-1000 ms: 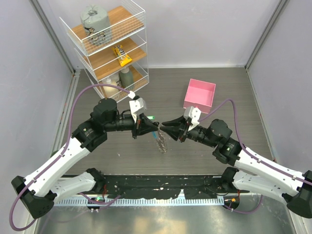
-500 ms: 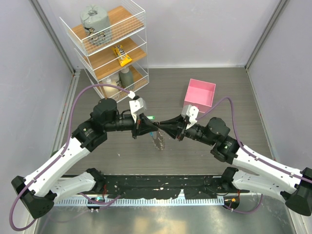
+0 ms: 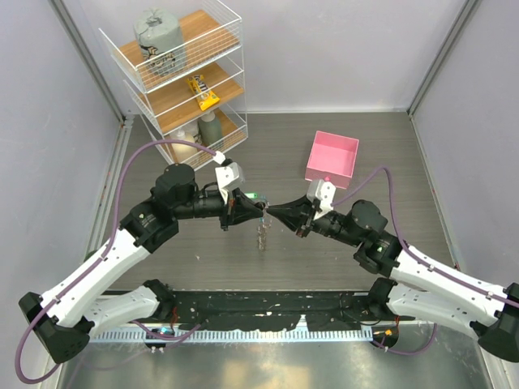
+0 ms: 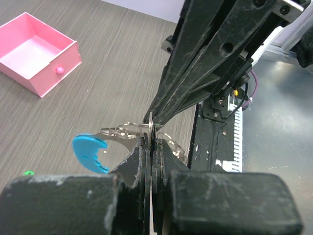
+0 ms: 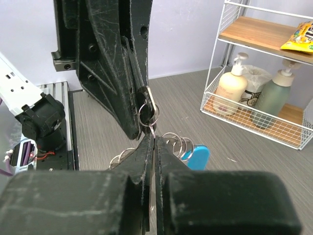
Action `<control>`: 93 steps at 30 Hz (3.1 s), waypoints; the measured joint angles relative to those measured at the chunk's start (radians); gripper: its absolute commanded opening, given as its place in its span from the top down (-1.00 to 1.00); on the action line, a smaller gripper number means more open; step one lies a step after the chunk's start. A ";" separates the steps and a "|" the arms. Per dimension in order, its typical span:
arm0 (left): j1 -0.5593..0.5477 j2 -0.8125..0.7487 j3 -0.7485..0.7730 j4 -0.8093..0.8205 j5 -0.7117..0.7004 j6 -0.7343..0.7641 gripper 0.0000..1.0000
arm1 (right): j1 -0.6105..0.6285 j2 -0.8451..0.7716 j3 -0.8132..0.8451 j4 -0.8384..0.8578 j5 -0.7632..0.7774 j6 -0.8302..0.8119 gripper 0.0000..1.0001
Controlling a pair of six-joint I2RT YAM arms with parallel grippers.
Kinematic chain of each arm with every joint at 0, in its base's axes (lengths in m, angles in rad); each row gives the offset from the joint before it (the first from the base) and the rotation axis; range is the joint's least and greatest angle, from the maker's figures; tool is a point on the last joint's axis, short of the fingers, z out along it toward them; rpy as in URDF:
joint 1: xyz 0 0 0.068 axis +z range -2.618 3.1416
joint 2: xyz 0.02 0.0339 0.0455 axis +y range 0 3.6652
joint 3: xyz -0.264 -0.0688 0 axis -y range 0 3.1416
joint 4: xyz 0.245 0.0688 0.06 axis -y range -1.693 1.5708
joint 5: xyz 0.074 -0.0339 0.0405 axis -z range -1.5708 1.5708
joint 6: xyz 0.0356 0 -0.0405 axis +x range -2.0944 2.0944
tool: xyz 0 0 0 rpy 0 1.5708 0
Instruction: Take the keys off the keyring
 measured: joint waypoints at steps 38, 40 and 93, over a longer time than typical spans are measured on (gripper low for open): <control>0.021 0.056 0.000 0.008 0.064 -0.055 1.00 | 0.001 -0.142 -0.092 0.070 -0.027 0.004 0.90; 0.023 0.061 0.000 0.008 0.072 -0.056 1.00 | 0.001 -0.139 -0.092 0.069 -0.037 0.006 0.90; 0.031 0.094 0.087 -0.254 -0.026 0.079 1.00 | 0.000 0.190 0.321 -0.542 -0.111 -0.199 0.89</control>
